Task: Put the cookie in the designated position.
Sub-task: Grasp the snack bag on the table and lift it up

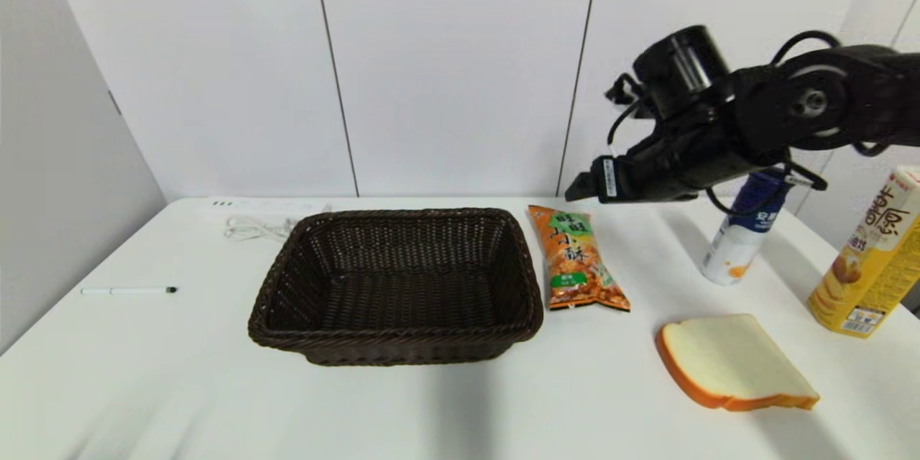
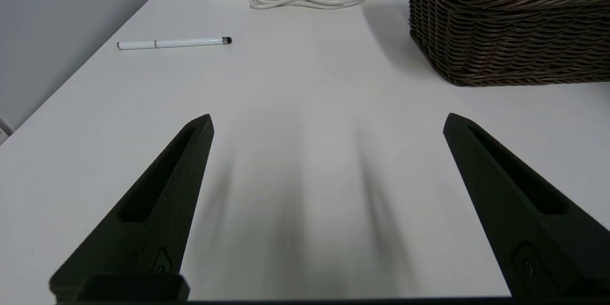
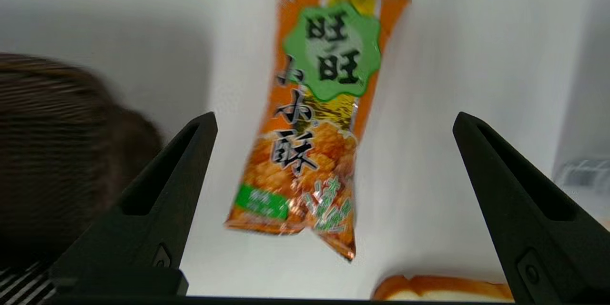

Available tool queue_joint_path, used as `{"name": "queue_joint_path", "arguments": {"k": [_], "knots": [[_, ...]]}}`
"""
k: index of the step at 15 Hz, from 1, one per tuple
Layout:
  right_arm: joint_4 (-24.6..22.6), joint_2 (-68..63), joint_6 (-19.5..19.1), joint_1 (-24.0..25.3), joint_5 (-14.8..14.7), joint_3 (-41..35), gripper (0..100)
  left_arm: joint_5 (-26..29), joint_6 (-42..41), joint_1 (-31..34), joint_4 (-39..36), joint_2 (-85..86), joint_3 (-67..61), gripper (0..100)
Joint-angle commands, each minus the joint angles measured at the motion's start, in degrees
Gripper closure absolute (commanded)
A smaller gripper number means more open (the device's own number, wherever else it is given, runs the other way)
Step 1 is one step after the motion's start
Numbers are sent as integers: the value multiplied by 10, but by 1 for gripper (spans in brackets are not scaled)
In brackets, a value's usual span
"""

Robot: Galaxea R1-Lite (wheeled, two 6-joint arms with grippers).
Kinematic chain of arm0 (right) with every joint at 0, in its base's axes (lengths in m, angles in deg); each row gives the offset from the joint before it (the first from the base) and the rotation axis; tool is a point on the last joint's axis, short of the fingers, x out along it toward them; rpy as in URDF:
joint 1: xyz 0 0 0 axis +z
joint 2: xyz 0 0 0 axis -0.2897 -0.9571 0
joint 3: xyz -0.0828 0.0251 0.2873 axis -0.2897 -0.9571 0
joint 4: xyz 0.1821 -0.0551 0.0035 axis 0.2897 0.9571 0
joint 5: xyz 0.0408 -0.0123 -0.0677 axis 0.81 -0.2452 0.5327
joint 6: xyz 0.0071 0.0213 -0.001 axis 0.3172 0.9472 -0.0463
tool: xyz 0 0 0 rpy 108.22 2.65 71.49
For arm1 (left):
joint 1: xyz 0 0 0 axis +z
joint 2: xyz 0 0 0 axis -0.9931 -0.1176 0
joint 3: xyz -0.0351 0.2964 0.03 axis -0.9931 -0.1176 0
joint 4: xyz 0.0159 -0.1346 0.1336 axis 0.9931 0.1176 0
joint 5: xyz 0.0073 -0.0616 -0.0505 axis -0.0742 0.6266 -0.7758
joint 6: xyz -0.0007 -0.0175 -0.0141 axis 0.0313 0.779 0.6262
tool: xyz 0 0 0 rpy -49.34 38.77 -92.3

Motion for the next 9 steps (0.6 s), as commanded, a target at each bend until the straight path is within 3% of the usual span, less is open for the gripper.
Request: {"name": "queue_joint_path", "arguments": {"k": [1,3,9], "knots": [[43,-79,22,12,-5,10,0,0,0,0,0,0,0,0],[67,-96,23,16,-2,10,0,0,0,0,0,0,0,0],[65,-119,22,17,1,13,0,0,0,0,0,0,0,0]]}}
